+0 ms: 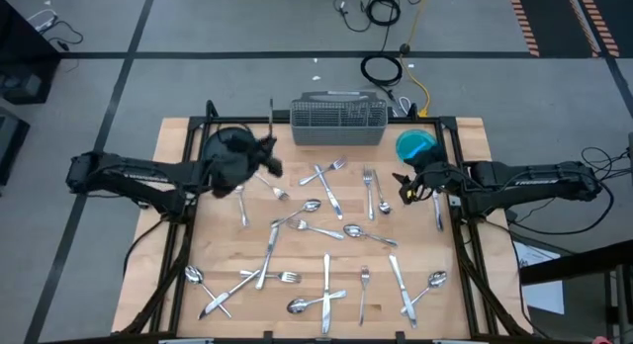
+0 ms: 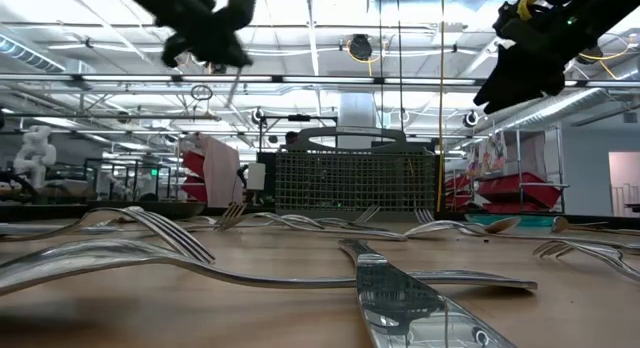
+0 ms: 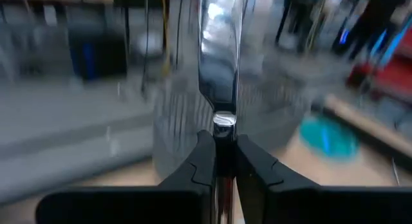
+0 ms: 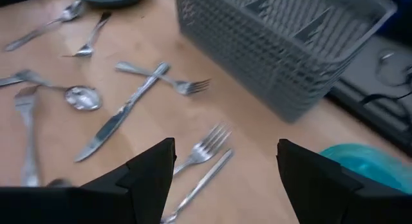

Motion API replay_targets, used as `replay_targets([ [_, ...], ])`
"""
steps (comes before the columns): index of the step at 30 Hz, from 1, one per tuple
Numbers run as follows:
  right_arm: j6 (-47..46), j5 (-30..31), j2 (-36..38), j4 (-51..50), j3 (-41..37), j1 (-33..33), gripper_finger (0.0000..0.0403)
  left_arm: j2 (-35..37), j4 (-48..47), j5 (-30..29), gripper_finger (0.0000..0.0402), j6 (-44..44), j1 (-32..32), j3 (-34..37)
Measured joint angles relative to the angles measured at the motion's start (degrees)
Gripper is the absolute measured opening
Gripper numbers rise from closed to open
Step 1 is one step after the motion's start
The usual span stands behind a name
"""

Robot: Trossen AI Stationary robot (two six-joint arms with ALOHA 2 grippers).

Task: Sort silverware
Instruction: Put the table knife into the silverware organizer

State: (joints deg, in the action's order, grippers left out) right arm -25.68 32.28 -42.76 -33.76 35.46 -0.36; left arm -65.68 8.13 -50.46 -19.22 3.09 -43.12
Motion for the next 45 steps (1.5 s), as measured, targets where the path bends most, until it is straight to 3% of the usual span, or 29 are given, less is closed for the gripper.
replay_targets([
  [4,1.8,1.2,0.0,0.8,0.0,-0.1,0.0258,-4.0,17.1,1.1,0.0038,18.3,6.5,0.5],
  [7,1.9,0.8,0.0,1.1,0.0,-0.2,0.0258,-7.9,27.0,8.6,0.0038,23.7,12.3,0.5],
  [10,1.8,0.8,0.0,1.1,0.0,-0.2,0.0258,-12.8,36.9,15.8,0.0038,25.5,16.6,0.5],
  [23,1.8,0.7,0.0,1.3,0.0,-0.2,0.0258,-30.4,62.6,27.5,0.0038,22.5,24.5,0.5],
  [45,1.3,0.7,0.0,1.2,0.0,-0.2,0.0258,-44.8,64.4,27.9,0.0038,16.5,26.0,0.5],
])
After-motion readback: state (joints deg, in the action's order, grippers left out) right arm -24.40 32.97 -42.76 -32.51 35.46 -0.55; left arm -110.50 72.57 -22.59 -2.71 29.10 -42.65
